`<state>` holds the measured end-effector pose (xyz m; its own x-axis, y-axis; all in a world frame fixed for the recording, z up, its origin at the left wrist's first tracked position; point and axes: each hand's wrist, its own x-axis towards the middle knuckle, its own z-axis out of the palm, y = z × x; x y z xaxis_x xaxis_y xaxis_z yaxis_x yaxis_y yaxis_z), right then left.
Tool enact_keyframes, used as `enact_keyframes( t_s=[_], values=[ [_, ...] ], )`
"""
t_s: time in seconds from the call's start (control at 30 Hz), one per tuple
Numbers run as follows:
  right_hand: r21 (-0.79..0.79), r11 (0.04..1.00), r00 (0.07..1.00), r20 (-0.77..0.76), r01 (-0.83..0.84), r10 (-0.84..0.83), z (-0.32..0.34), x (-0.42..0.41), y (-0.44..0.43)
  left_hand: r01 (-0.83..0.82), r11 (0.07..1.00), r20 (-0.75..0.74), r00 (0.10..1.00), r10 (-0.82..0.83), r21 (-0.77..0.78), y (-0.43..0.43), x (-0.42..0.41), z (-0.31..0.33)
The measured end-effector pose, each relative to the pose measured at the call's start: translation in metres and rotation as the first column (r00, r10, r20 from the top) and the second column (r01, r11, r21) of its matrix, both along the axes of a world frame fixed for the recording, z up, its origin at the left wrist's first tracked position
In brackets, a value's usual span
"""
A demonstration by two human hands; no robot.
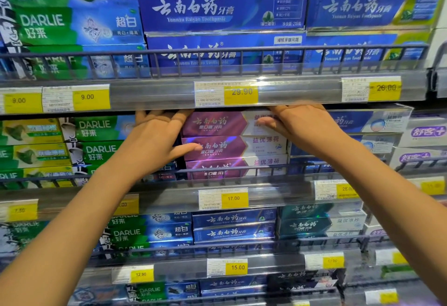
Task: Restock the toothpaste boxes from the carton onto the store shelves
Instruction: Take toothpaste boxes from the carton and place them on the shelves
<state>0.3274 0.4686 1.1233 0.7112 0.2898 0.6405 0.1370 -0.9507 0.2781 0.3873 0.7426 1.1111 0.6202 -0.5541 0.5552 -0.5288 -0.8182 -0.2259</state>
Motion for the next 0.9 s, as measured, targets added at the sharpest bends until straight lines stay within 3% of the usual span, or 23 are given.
enact_keyframes(
  t_s=[0.2, 0.57, 0.73, 0.9],
  values=[
    [-0.014, 1.000, 1.000, -0.017, -0.023, 0.022, 0.001, 0.000, -0.001, -0.070, 0.997, 0.061, 0.996, 0.069, 0.021, -0.005, -0.003, 0.002],
    [-0.045, 0.999, 1.000, -0.013, -0.004, 0.003, 0.000, -0.001, -0.003, -0.058, 0.998, 0.079, 0.995, 0.056, 0.025, -0.004, -0.003, 0.000],
    [-0.003, 0.999, 0.999, 0.032, 0.038, -0.038, -0.004, -0.010, -0.010, -0.045, 0.998, 0.146, 0.988, 0.051, -0.045, -0.005, -0.004, -0.009],
    [0.080, 0.989, 0.983, 0.128, 0.126, -0.135, -0.019, -0.013, -0.015, -0.089, 0.974, 0.132, 0.984, 0.118, -0.209, -0.014, -0.009, -0.028]
  ],
)
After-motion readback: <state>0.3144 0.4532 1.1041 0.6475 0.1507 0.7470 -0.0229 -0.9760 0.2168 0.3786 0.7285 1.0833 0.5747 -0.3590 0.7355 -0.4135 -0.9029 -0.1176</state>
